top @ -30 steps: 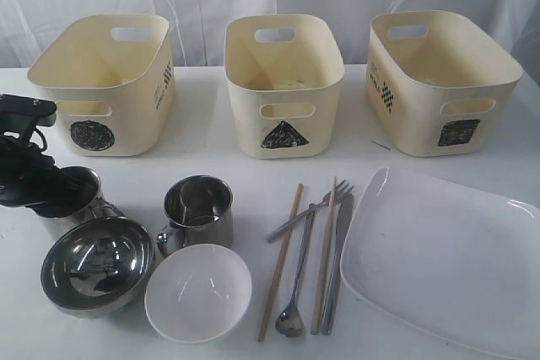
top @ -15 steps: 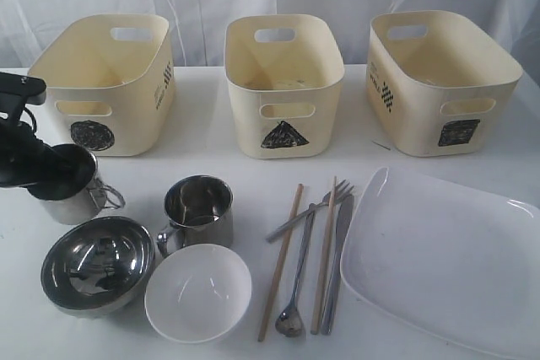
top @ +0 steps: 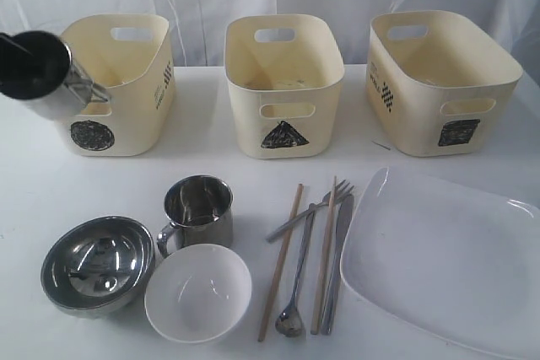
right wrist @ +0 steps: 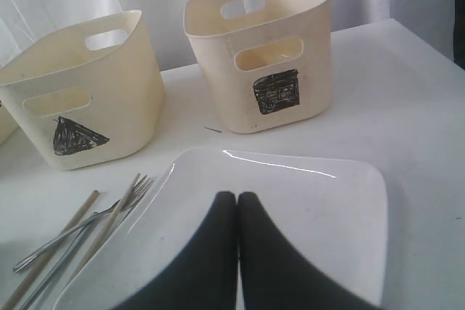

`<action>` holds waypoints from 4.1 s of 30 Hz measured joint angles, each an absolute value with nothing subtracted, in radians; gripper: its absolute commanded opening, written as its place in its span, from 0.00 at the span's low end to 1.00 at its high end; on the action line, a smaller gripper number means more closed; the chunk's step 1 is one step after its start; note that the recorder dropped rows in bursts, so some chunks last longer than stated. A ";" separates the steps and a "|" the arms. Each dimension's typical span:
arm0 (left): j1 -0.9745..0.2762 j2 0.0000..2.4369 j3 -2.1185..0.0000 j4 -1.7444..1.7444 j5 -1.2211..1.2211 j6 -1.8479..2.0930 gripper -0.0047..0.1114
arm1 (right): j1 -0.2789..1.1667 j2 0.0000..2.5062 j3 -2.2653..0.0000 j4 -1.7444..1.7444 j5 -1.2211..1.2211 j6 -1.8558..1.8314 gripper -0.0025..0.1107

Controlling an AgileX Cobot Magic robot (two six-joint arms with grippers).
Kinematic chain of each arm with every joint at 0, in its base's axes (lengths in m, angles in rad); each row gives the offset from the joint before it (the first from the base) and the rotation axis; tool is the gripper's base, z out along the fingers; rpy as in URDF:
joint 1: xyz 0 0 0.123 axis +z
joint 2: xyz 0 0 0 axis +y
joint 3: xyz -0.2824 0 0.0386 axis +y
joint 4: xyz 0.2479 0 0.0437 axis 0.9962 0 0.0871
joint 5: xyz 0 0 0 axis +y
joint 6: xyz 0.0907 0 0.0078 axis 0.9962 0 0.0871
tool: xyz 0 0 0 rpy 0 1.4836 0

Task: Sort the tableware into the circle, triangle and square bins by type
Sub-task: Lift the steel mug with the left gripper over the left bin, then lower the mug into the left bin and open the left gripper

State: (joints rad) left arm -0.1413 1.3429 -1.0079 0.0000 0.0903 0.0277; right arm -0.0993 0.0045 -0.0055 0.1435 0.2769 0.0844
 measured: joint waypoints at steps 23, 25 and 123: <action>-0.141 1.810 -1.647 0.015 0.199 0.107 0.04 | -0.099 0.004 -0.005 0.144 0.277 0.086 0.02; -0.141 1.864 -1.685 0.017 0.203 0.109 0.04 | -0.099 0.004 -0.005 0.144 0.277 0.086 0.02; -0.138 1.690 -1.637 -0.142 0.624 0.131 0.43 | -0.099 0.004 -0.005 0.144 0.277 0.086 0.02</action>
State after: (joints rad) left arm -0.1385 1.6899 -1.6366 -0.1418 0.6238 0.1309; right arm -0.0993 0.0045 -0.0055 0.1435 0.2769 0.0860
